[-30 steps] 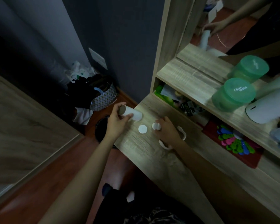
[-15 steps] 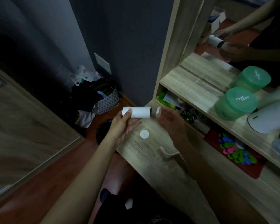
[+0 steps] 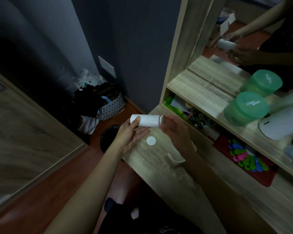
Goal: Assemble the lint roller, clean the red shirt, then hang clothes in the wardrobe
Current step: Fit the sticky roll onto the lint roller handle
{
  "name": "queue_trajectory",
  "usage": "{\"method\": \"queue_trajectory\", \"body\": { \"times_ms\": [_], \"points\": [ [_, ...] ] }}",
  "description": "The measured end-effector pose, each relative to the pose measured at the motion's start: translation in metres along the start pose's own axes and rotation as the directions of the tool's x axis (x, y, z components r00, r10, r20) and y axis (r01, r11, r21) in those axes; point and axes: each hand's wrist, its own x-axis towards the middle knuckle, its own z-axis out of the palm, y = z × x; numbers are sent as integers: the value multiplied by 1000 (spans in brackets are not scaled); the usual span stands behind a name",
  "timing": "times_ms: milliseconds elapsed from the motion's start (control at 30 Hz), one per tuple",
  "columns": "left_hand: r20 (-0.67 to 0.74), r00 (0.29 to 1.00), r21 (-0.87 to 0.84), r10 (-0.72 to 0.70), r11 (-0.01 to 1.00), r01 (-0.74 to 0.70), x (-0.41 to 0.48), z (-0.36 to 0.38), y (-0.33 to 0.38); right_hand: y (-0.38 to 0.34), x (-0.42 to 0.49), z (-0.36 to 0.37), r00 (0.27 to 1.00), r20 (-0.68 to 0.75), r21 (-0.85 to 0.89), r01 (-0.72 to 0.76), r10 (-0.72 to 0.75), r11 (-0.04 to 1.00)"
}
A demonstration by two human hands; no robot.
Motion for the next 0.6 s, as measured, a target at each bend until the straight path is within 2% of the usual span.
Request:
{"method": "queue_trajectory", "body": {
  "times_ms": [300, 433, 533, 600],
  "points": [
    [31, 999, 56, 11, 998, -13, 0, 0, -1, 8, 0, -4, 998, 48, -8, 51, -50, 999],
    [17, 1000, 64, 24, 998, -25, 1, 3, -3, 10, -4, 0, 995, 4, -57, 103, -103, 993],
    [-5, 1000, 64, 29, 998, -29, 1, 3, -9, 12, -9, 7, 996, -49, 30, 79, -77, 996],
    [-25, 999, 103, 27, 994, -25, 0, 3, -12, 15, -8, 11, 997, -77, 160, -16, 29, 987]
  ]
}}
